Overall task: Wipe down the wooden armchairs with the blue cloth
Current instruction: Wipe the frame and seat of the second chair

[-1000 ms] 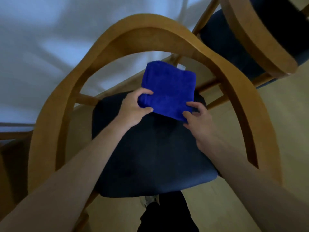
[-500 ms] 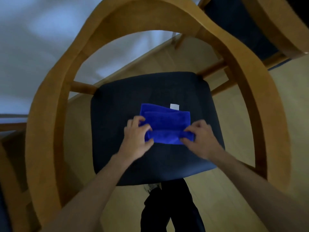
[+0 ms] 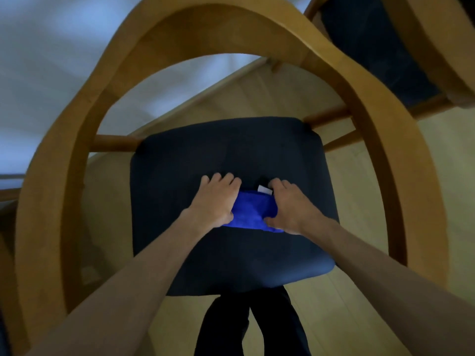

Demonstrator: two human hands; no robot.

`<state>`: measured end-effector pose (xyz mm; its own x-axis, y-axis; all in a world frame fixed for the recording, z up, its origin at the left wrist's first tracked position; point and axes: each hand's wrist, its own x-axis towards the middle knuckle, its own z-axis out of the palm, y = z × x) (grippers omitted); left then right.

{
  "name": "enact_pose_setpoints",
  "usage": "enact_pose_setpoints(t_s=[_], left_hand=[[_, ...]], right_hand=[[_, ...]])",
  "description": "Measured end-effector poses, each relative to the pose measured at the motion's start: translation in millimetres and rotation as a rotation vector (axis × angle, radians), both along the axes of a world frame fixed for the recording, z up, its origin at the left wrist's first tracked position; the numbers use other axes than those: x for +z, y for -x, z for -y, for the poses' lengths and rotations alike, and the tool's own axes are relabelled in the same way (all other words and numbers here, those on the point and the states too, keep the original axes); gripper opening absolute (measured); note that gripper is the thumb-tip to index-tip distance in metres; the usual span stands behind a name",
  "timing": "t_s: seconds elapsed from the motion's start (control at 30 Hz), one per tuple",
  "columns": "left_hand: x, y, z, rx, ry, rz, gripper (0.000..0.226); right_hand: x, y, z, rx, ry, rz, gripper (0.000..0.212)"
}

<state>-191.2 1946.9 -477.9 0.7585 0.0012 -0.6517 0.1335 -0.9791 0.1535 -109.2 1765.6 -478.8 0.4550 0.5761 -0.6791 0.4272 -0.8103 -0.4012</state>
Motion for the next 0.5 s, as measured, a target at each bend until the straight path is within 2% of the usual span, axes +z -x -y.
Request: enact_pose_setpoints(t_s=[0.1, 0.17, 0.23, 0.3, 0.4, 0.47, 0.5], left_hand=[[-2, 10, 5, -0.087, -0.029, -0.053, 0.066], [-4, 15, 9, -0.155, -0.023, -0.044, 0.065], [-8, 20, 8, -0.178, 0.028, -0.029, 0.06], [-7, 22, -1, -0.127, 0.106, -0.052, 0.053], [1, 5, -22, -0.019, 0.193, -0.09, 0.065], [7, -20, -38, -0.019, 0.192, -0.032, 0.071], [10, -36, -46, -0.021, 0.183, 0.031, 0.067]], right_hand=[[1, 3, -6, 0.122, 0.12, -0.036, 0.065], [1, 10, -11, 0.275, 0.144, 0.039, 0.074], [1, 13, -16, 0.388, 0.124, 0.079, 0.071], [6, 5, -19, 0.331, 0.092, -0.056, 0.06], [19, -23, -34, 0.164, 0.075, -0.281, 0.069], [24, -48, -51, 0.214, 0.061, -0.219, 0.085], [25, -63, -61, 0.245, 0.052, -0.126, 0.084]])
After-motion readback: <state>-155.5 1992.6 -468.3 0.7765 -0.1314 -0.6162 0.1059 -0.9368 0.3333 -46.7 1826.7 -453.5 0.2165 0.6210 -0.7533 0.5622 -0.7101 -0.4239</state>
